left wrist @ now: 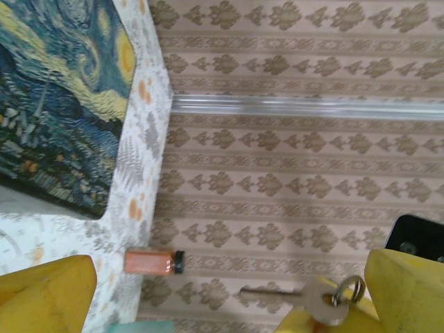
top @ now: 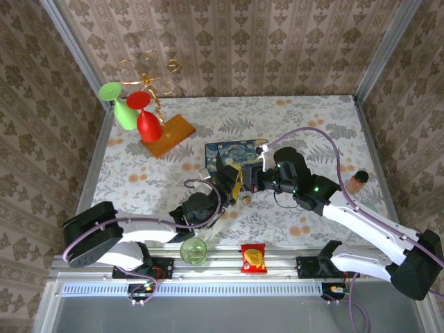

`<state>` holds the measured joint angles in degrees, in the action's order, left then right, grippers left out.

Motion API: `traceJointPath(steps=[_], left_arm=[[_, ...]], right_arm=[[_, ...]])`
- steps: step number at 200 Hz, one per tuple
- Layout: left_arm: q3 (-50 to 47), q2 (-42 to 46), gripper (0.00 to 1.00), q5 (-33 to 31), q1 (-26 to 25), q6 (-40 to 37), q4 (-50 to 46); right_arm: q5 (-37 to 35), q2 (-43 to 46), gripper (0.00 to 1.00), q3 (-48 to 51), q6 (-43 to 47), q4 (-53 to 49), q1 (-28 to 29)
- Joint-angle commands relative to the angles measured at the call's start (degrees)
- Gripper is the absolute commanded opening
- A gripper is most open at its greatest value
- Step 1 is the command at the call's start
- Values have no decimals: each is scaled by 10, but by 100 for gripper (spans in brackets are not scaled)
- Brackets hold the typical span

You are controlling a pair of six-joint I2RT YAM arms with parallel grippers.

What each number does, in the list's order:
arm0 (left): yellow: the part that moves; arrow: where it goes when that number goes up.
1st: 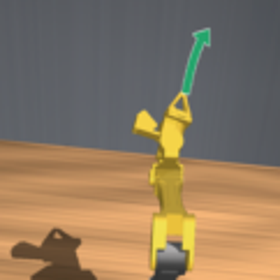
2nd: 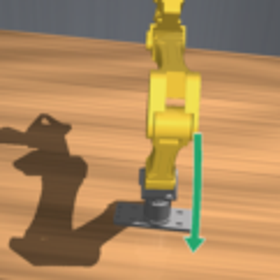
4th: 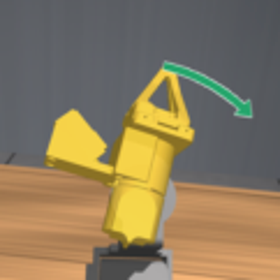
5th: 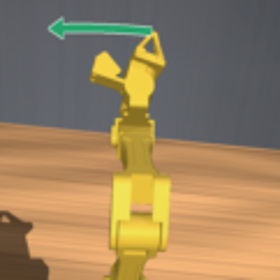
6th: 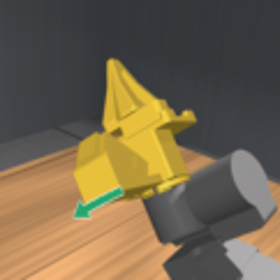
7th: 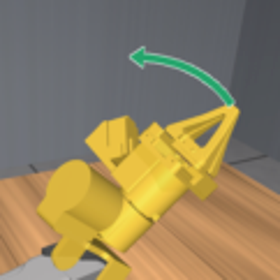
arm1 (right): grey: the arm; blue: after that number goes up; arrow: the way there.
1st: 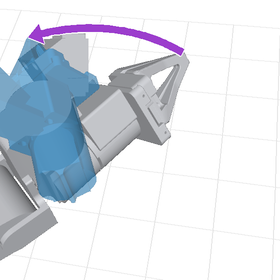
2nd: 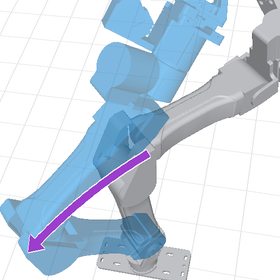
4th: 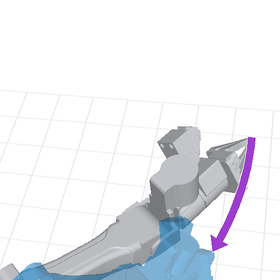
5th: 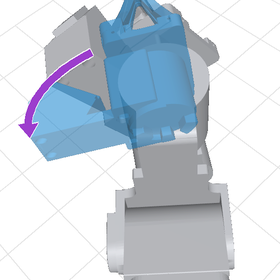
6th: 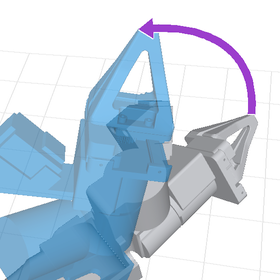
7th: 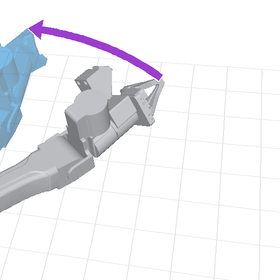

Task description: Unlock the padlock with the key

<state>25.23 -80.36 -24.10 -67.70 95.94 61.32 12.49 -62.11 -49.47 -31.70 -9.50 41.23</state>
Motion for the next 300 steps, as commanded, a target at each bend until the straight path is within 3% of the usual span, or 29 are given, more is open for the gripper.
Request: traceJointPath(steps=[1,71,181,223,252,300], left_arm=[[13,-41,100,-8,-7,25,124],[15,-40,94,-26,-9,8,128],[12,-48,48,-17,-1,-4,126],[10,-52,48,-15,0,-19,123],[8,-57,38,-14,1,-18,121],[12,-50,39,-12,2,-21,84]], right_arm=[[21,-12,0,-1,-6,49,22],[12,-28,0,54,-27,101,26],[-7,8,0,102,-24,103,25],[-22,29,0,102,-9,78,21],[-26,39,0,107,-6,71,14],[-32,50,0,109,-1,61,14]])
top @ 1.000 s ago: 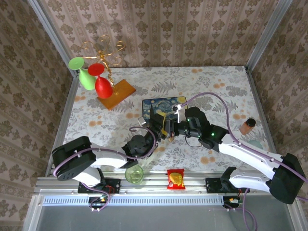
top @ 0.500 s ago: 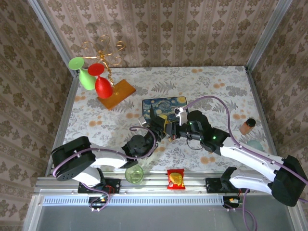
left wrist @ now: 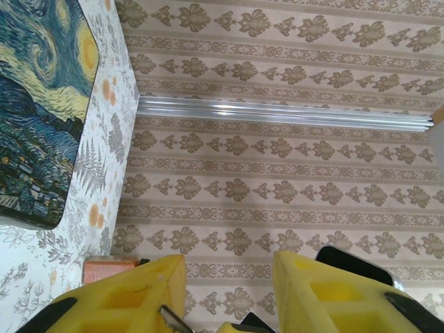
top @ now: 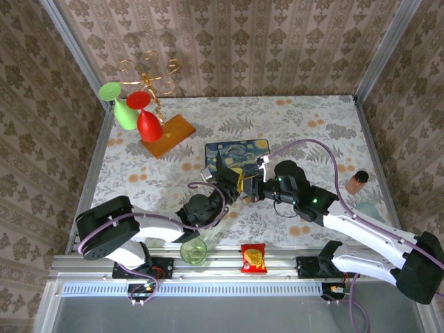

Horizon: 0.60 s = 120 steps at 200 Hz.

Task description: Unlock the padlock with the key

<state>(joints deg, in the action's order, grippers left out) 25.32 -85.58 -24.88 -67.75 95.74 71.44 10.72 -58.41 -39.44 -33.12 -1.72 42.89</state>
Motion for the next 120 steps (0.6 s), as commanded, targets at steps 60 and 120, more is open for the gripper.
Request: traceJointPath(steps=[60,120], left_arm=[[10,34,28,-9,12,-50,-62],[11,36,13,-5,14,-60,-77]], right_arm=[[-23,29,0,19,13,-25,-3],[-23,28,0,21,13,-22,-4]])
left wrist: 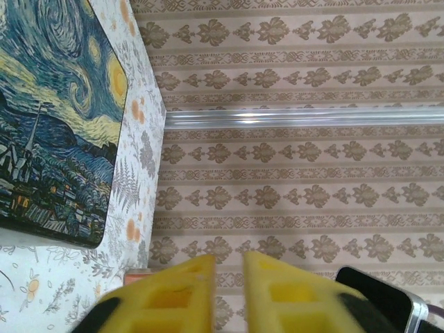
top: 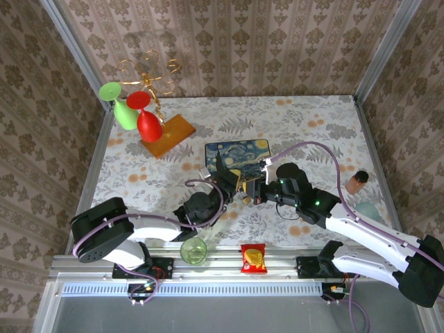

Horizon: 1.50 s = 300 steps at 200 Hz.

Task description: Unlock the padlock with the key

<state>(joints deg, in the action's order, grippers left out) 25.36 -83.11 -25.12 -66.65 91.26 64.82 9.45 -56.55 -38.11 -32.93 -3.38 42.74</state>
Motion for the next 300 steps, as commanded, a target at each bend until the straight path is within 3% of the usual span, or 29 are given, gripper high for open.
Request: traceJointPath(steps=[1,20,45,50,65,75,88,103,117,142,160,197,221,251,300], left_arm=[[11,11,12,-3,3,-15,-11],[10,10,3,-3,4,-17,-11],[12,12,0,-3,4,-31,-12],[12,13,0,-3,4,-37,-12],[15,20,0,10,9,-72,-9],[17,29,0,28,16,-115,-10],[26,50,0,62,26,-176,-38],[52,79,0,129,46,-227,-115],[89,104,0,202,58,-300,-187],[123,148,0,272,62,-389,-272],[114,170,0,301,73,-403,-255],[122,186,0,343,84,-410,-250],[130,175,0,361,84,-408,-237],[117,156,0,367,86,-389,-164],[102,127,0,372,90,-345,-91]], right_arm=[[-10,9,0,8,11,-5,-2],[-8,9,0,9,12,-4,-3],[2,9,0,8,16,-7,-6],[9,10,7,8,16,-8,-9],[76,15,54,7,8,-6,-43],[158,18,70,11,-12,20,-79],[272,20,79,22,-41,79,-131],[354,17,77,18,-50,107,-159],[381,20,72,13,-34,111,-160],[418,25,60,32,-57,188,-160],[425,33,54,49,-78,247,-160],[434,45,54,66,-108,327,-159],[436,51,53,64,-110,347,-158],[440,43,43,58,-110,354,-158],[439,37,37,62,-113,364,-152]])
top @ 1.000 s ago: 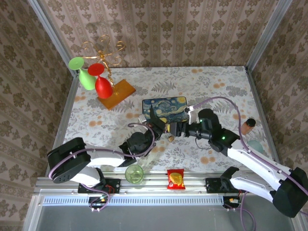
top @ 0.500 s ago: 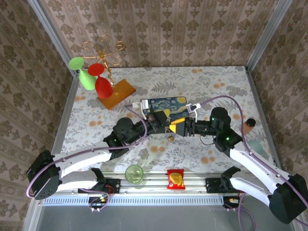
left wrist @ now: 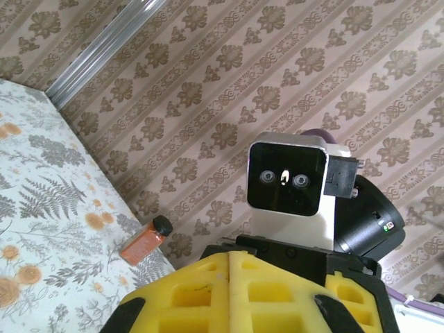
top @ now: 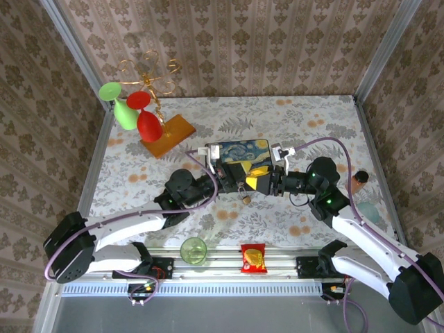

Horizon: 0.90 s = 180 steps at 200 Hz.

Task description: Unlock the padlock with the key

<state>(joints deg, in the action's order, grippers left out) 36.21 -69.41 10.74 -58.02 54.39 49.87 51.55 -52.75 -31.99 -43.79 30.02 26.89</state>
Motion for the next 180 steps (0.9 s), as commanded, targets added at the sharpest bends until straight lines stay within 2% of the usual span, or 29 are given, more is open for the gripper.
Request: traceJointPath(steps=[1,28,75,137,180], left_arm=[[-7,-10,0,13,4,24,60],[-18,-20,0,8,5,41,85],[-20,-16,0,3,6,39,73],[-14,-13,0,9,5,40,49],[-11,-13,0,13,5,35,37]], right_arm=[[18,-1,37,1,-5,31,6],[16,-3,31,2,-5,33,7],[1,4,19,7,-2,32,6],[-22,17,19,12,2,40,6],[-30,17,13,9,3,35,6]])
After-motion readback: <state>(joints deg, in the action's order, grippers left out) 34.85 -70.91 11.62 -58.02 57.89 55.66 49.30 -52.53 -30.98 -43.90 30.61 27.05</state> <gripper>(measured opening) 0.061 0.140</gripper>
